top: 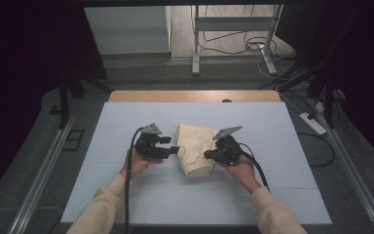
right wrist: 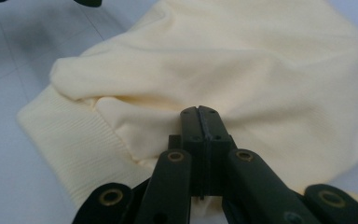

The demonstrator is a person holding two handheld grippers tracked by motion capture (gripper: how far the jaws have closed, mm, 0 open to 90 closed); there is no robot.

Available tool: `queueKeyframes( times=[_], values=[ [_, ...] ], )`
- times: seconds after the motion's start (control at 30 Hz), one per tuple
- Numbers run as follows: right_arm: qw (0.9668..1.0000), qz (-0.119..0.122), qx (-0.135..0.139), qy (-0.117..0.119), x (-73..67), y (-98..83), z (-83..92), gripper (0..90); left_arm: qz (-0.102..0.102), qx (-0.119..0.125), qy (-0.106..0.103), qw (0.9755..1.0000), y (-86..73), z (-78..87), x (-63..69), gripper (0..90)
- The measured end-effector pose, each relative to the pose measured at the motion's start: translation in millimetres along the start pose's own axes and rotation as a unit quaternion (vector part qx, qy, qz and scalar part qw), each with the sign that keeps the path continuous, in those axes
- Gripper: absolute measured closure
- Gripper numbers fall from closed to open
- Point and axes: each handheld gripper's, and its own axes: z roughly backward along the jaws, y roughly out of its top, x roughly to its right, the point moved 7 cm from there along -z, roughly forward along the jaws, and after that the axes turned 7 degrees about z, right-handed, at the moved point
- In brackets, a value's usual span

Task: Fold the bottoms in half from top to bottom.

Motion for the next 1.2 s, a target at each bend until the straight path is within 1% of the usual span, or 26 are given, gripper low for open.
queueKeyframes(
  times=[0.13, 0.23, 0.37, 0.5, 0.57, 0.63, 0.7, 0.73, 0.8, 1.0, 1.07, 1.13, 1.2],
  values=[
    [0.9998, 0.000, 0.015, -0.011, 1.2, -2.6, 20.5, 89.1, -0.002, -0.003, -0.001, 1.0000, -1.7, 0.5, 1.5, 38.2],
    [0.9995, -0.001, 0.023, -0.020, 4.5, -9.7, 33.7, 89.0, -0.002, -0.006, -0.001, 1.0000, -3.6, 1.0, 3.3, 37.7],
    [0.9992, -0.010, 0.028, -0.028, 9.8, -22.1, 41.2, 88.1, 0.000, -0.006, 0.000, 1.0000, -8.9, 5.2, 4.2, 37.3],
    [0.9986, -0.011, 0.033, -0.039, 11.8, -32.3, 45.8, 78.6, 0.006, -0.010, 0.003, 0.9999, -18.1, 9.2, 2.7, 37.3],
    [0.9983, -0.017, 0.037, -0.041, 12.4, -35.6, 47.7, 70.1, 0.009, -0.012, 0.004, 0.9999, -23.1, 11.1, 2.1, 37.1],
    [0.9982, -0.016, 0.033, -0.047, 13.2, -39.0, 49.5, 63.8, 0.012, -0.015, 0.005, 0.9998, -28.6, 14.6, 2.4, 36.6],
    [0.9981, -0.017, 0.033, -0.049, 12.6, -42.5, 51.7, 56.8, 0.013, -0.015, 0.006, 0.9998, -35.0, 19.1, 3.0, 36.5],
    [0.9979, -0.015, 0.033, -0.054, 12.4, -44.4, 52.8, 53.7, 0.013, -0.019, 0.007, 0.9997, -38.6, 21.5, 3.4, 36.4],
    [0.9978, -0.013, 0.030, -0.058, 12.0, -48.8, 54.7, 50.7, 0.016, -0.018, 0.008, 0.9997, -44.4, 26.0, 3.6, 36.1],
    [0.9973, -0.017, 0.018, -0.069, 13.3, -62.2, 57.8, 43.2, 0.028, -0.021, 0.014, 0.9993, -60.6, 37.2, 1.7, 35.5],
    [0.9973, -0.017, 0.017, -0.070, 13.7, -66.9, 59.4, 42.1, 0.030, -0.024, 0.015, 0.9992, -65.2, 40.0, 1.0, 35.3],
    [0.9970, -0.017, 0.016, -0.074, 14.8, -72.2, 61.9, 40.6, 0.033, -0.022, 0.015, 0.9991, -68.9, 43.3, 1.0, 35.3],
    [0.9969, -0.019, 0.019, -0.074, 14.9, -76.0, 63.9, 39.6, 0.036, -0.021, 0.015, 0.9990, -72.1, 45.7, 2.1, 35.3]
  ],
)
